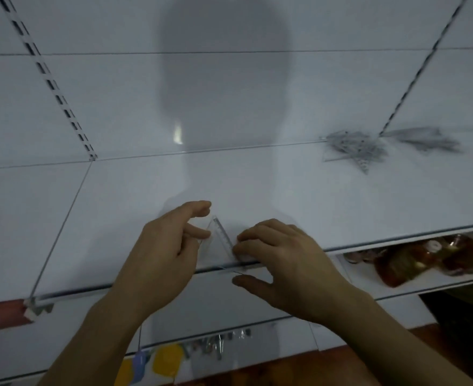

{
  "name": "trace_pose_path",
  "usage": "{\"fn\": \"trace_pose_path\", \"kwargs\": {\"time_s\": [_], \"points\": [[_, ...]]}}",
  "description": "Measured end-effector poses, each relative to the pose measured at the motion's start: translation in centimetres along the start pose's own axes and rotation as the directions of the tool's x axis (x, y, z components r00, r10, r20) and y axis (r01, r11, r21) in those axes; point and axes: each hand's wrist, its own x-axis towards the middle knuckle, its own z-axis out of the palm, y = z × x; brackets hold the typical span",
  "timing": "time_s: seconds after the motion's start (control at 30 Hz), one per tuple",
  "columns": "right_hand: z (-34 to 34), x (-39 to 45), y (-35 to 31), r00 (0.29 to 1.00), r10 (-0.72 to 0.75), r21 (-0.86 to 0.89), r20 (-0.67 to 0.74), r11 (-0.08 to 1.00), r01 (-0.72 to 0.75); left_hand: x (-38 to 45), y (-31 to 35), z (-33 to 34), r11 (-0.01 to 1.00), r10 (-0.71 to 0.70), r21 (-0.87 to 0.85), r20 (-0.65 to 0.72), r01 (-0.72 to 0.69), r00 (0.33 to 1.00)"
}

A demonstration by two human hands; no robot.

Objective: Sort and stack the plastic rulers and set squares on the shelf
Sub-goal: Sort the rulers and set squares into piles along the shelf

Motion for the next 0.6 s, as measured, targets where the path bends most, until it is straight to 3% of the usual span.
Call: {"fn": "trace_pose_path", "kwargs": {"time_s": [0.13, 0.23, 0.37, 0.5, 0.6], "points": [[0.3, -2.3, 0.4, 0.992, -0.045, -0.04, -0.122, 0.998, 0.041, -1.6, 1.8, 1.7, 0.998, -0.035, -0.056, -0.006, 0.034, 0.999], [-1.2, -3.3, 2.0, 0.968, 0.029, 0.014, -0.25, 1.0, -0.026, -1.7, 2.6, 2.1, 0.998, -0.025, -0.053, -0.002, 0.025, 1.0], [-5.2, -4.3, 4.8, 0.901, 0.224, 0.187, -0.373, 0.969, -0.164, -0.6, 3.7, 2.8, 0.988, 0.067, 0.142, 0.01, -0.068, 0.998], [-8.0, -4.0, 9.0, 0.769, 0.535, 0.45, -0.352, 0.816, -0.362, 2.7, 4.5, 3.8, 0.961, 0.101, 0.247, 0.106, -0.124, 0.989], [-8.8, -3.1, 13.1, 0.678, 0.62, 0.481, -0.395, 0.768, -0.422, 7.0, 5.1, 5.0, 0.944, 0.091, 0.295, 0.198, -0.147, 0.976]]}}
